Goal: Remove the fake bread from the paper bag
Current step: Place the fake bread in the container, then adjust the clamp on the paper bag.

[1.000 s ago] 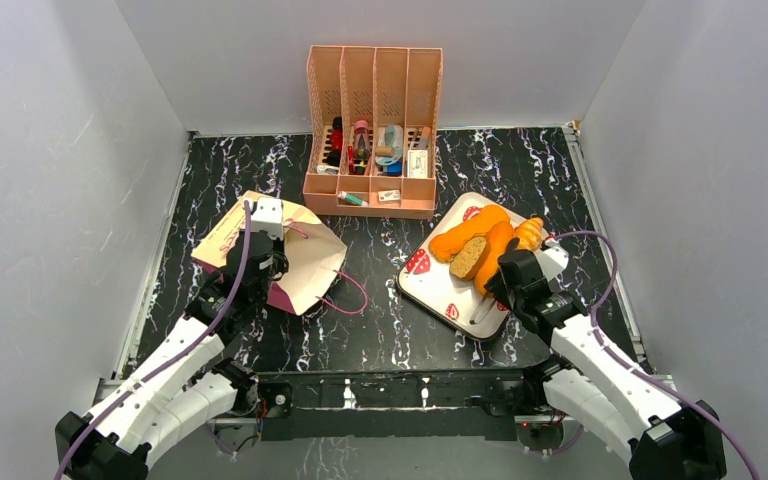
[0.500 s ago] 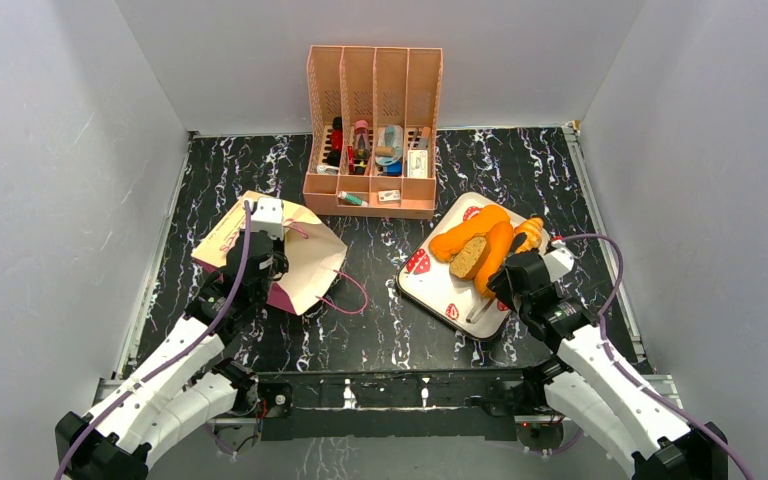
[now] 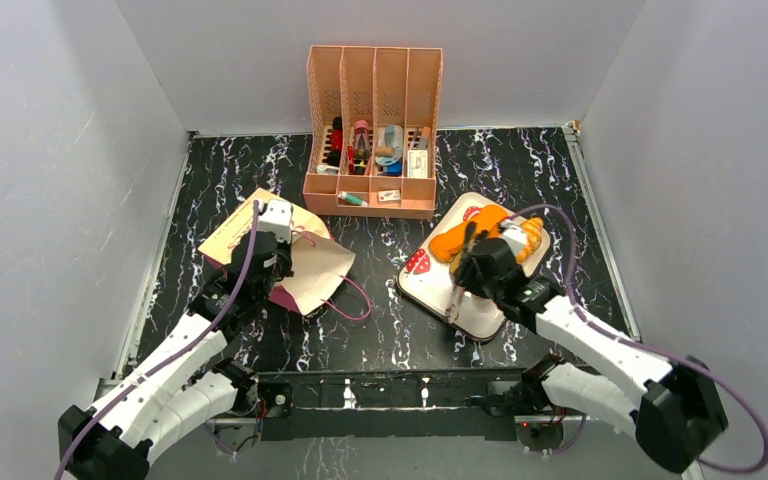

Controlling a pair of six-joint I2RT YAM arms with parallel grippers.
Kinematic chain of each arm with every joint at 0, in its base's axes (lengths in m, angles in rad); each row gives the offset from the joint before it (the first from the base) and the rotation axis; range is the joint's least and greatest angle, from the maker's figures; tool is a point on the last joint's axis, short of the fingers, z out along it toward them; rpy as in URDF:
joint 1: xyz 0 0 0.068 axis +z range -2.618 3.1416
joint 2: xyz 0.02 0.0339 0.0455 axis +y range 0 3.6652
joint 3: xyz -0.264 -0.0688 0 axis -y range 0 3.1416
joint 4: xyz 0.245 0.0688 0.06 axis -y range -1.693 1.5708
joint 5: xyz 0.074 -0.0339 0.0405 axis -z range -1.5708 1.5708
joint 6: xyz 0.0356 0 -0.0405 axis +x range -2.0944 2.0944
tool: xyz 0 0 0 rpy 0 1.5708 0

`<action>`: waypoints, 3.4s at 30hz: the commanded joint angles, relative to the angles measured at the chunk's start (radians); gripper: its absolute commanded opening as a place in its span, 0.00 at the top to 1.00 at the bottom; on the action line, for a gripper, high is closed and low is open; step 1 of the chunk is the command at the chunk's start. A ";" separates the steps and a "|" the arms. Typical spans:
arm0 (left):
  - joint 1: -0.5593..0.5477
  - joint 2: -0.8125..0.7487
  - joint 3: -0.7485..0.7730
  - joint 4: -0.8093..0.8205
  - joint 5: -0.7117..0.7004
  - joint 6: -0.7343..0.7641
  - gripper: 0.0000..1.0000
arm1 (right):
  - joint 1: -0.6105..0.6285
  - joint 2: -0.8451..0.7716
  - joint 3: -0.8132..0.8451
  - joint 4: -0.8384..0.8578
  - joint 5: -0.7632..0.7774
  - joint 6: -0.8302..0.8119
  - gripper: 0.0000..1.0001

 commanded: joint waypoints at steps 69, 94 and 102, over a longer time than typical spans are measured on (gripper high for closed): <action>-0.002 0.021 0.019 -0.077 0.212 -0.003 1.00 | 0.697 0.914 0.271 0.999 0.170 -0.497 0.45; -0.003 0.021 0.025 -0.093 0.218 -0.007 1.00 | 0.761 0.992 0.058 1.490 0.175 -0.560 0.45; -0.003 0.016 0.025 -0.090 0.227 -0.016 1.00 | 0.776 1.076 0.070 1.563 0.231 -0.591 0.42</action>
